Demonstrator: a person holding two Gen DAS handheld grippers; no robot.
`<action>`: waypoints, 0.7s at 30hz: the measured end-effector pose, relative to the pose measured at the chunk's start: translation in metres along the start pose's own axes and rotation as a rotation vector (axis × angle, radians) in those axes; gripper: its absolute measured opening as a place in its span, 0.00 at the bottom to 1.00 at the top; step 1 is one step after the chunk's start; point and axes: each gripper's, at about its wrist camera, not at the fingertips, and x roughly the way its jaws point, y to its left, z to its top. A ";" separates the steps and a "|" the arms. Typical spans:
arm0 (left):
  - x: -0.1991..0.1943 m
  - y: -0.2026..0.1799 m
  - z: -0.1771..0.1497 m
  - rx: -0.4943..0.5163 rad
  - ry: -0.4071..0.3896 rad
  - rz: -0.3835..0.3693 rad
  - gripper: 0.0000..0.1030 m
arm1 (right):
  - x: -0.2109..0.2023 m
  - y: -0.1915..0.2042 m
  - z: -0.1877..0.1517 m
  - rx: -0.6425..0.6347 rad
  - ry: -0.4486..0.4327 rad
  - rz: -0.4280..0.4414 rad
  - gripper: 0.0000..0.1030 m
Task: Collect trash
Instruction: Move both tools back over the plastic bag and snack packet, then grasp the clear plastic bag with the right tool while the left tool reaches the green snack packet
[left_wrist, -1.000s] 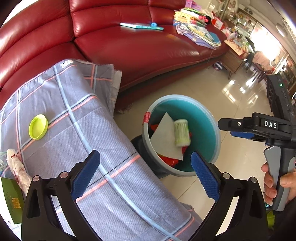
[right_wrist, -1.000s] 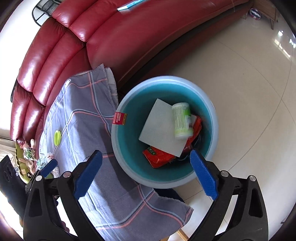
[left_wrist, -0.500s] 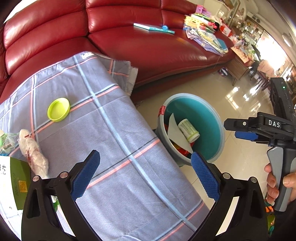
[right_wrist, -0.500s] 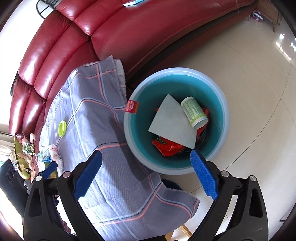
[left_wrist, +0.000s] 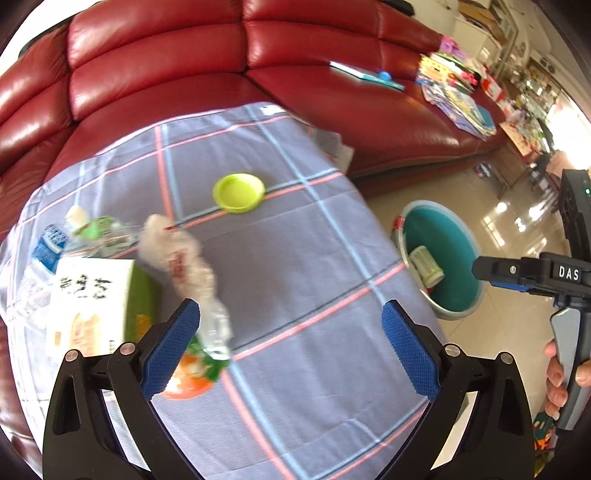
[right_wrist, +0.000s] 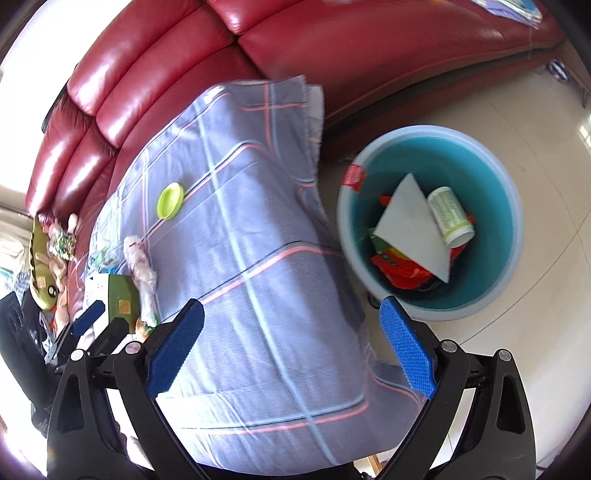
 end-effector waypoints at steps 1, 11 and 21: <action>-0.004 0.010 -0.001 -0.016 -0.007 0.009 0.96 | 0.003 0.009 0.000 -0.015 0.007 0.003 0.89; -0.025 0.105 0.002 -0.127 -0.015 0.100 0.96 | 0.049 0.117 0.005 -0.179 0.082 0.045 0.89; -0.035 0.181 -0.001 -0.238 -0.022 0.114 0.96 | 0.117 0.194 0.022 -0.229 0.154 0.116 0.74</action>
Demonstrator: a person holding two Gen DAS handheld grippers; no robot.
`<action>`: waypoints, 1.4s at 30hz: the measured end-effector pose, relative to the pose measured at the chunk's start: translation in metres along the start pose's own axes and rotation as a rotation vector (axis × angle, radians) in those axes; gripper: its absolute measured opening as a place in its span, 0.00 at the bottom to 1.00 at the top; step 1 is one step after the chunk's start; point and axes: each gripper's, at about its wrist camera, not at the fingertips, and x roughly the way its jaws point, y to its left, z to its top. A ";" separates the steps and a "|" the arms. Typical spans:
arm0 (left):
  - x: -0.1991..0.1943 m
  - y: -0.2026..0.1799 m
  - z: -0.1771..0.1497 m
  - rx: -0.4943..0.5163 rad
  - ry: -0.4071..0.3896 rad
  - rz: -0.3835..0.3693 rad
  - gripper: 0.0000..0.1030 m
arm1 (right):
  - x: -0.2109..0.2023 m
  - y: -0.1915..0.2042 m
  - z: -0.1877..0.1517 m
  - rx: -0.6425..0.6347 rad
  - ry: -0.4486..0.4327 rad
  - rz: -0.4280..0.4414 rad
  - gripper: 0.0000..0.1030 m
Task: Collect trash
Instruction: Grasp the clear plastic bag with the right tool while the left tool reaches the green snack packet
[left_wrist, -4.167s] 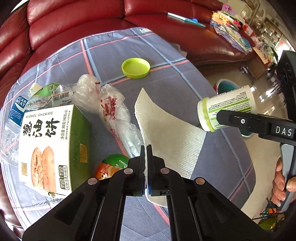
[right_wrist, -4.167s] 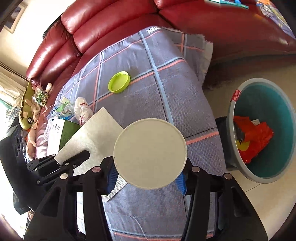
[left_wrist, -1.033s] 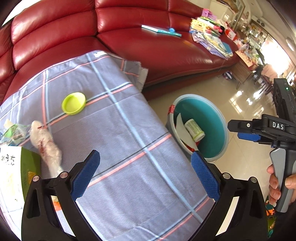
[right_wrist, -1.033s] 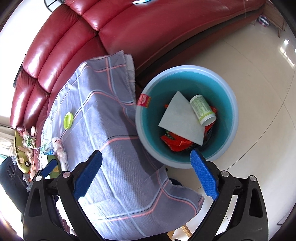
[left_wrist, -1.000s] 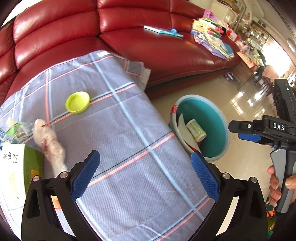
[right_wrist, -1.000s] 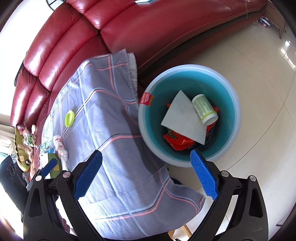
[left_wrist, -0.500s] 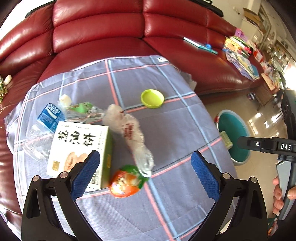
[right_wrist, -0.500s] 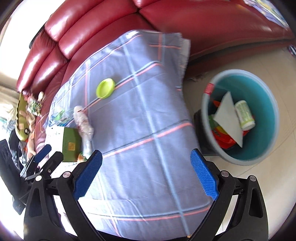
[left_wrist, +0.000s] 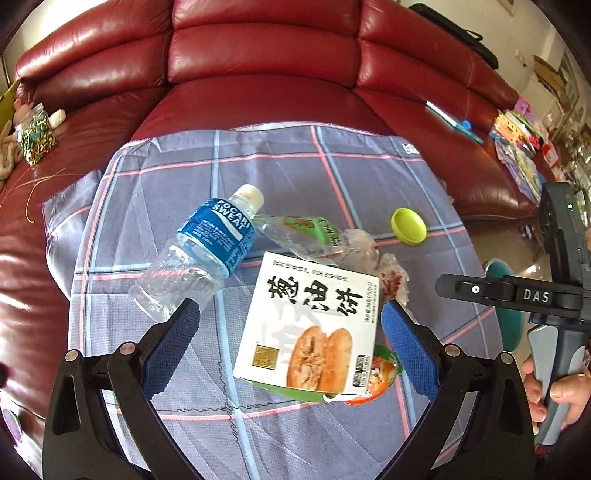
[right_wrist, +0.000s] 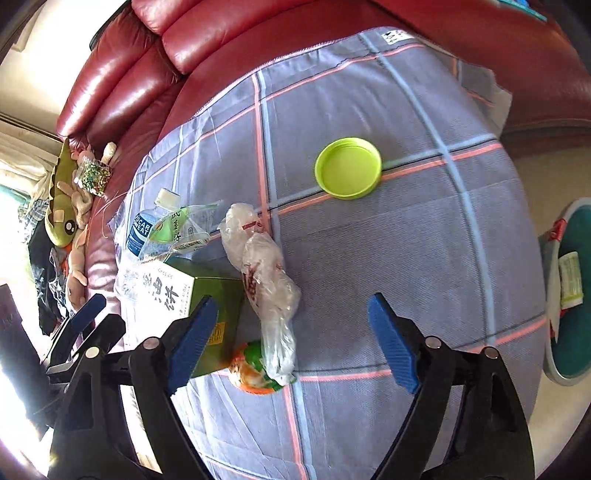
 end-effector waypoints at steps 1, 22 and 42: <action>0.003 0.004 0.002 -0.007 0.002 0.000 0.96 | 0.007 0.002 0.003 0.000 0.011 0.005 0.68; 0.058 -0.019 0.055 -0.032 0.072 -0.047 0.96 | 0.028 -0.010 0.015 -0.041 0.045 -0.003 0.23; 0.116 -0.075 0.047 0.105 0.173 0.085 0.34 | -0.001 -0.068 -0.004 0.048 0.011 0.140 0.24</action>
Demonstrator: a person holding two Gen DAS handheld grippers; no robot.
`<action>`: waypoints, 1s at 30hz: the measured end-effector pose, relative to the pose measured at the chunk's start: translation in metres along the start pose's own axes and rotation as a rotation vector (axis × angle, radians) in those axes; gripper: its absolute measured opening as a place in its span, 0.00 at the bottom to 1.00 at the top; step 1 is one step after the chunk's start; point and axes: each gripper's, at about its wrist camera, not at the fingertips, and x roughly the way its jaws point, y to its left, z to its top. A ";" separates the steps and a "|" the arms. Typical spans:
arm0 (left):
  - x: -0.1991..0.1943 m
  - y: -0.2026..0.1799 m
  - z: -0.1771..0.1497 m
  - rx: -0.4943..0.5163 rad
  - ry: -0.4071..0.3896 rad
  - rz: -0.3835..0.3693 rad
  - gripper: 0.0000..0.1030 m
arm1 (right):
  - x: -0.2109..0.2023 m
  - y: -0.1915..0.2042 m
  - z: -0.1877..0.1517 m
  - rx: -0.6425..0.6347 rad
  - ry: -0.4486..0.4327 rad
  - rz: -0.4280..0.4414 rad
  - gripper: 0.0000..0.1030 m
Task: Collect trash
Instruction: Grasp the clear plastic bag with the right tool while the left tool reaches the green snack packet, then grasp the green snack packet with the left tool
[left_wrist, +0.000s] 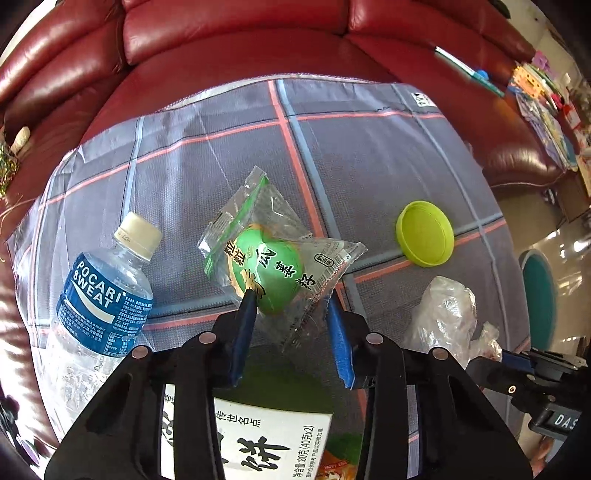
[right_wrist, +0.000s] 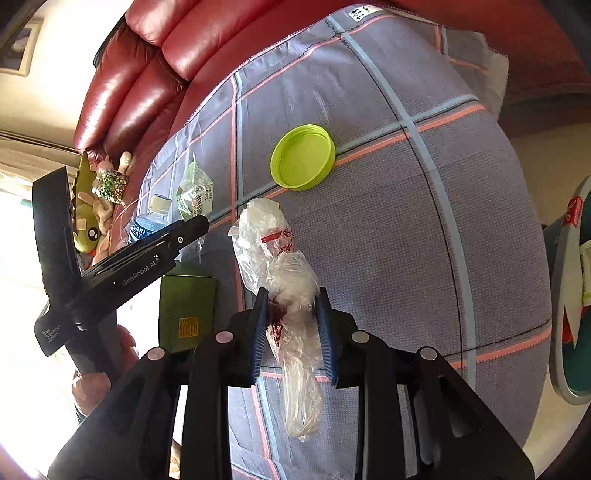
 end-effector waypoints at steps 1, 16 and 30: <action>-0.002 -0.002 -0.001 0.010 -0.006 0.004 0.32 | -0.002 -0.002 0.000 0.002 -0.003 0.003 0.24; -0.029 -0.020 -0.001 0.031 -0.076 0.009 0.73 | -0.028 -0.027 -0.007 0.035 -0.050 0.019 0.24; 0.025 -0.011 0.044 -0.168 0.019 0.056 0.81 | -0.026 -0.039 0.041 0.028 -0.083 -0.059 0.24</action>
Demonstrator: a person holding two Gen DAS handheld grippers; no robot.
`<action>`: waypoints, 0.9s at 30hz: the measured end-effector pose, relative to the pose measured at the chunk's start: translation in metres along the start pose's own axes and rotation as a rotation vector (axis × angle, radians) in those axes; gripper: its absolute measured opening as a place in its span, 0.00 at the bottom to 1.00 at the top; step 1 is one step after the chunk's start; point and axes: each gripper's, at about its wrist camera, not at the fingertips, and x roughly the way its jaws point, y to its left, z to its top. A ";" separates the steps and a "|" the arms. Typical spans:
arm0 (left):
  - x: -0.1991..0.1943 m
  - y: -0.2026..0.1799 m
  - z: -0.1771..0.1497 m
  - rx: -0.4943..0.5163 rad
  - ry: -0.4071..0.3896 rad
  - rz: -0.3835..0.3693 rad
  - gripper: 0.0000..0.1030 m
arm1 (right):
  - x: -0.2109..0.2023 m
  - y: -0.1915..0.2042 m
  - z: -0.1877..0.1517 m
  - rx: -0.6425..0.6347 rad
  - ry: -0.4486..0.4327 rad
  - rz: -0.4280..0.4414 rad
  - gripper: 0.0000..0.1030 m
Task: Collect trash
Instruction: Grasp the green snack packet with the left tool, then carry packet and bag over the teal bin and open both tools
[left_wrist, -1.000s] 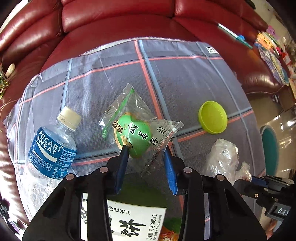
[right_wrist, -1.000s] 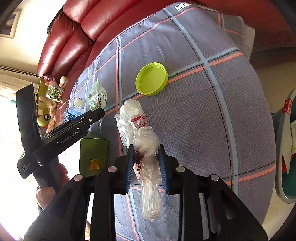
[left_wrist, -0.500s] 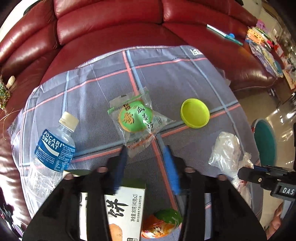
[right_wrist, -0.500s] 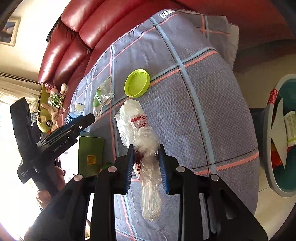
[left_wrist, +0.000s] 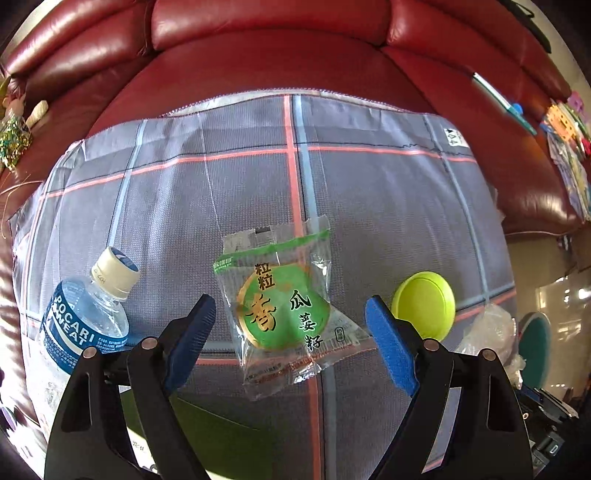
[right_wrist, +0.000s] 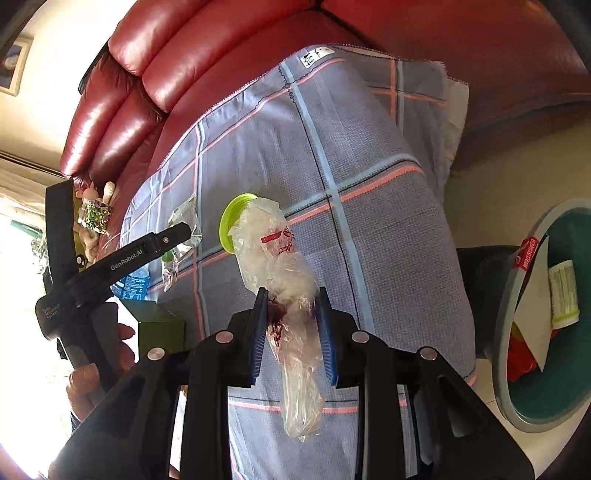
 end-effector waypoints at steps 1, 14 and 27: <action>0.005 -0.001 0.000 0.001 0.007 0.011 0.81 | 0.001 -0.002 0.002 0.003 0.000 -0.001 0.24; -0.023 -0.007 -0.013 0.071 -0.094 0.034 0.51 | -0.006 -0.008 -0.006 0.022 -0.016 -0.002 0.24; -0.117 -0.099 -0.083 0.299 -0.196 -0.140 0.52 | -0.109 -0.060 -0.041 0.122 -0.184 0.040 0.24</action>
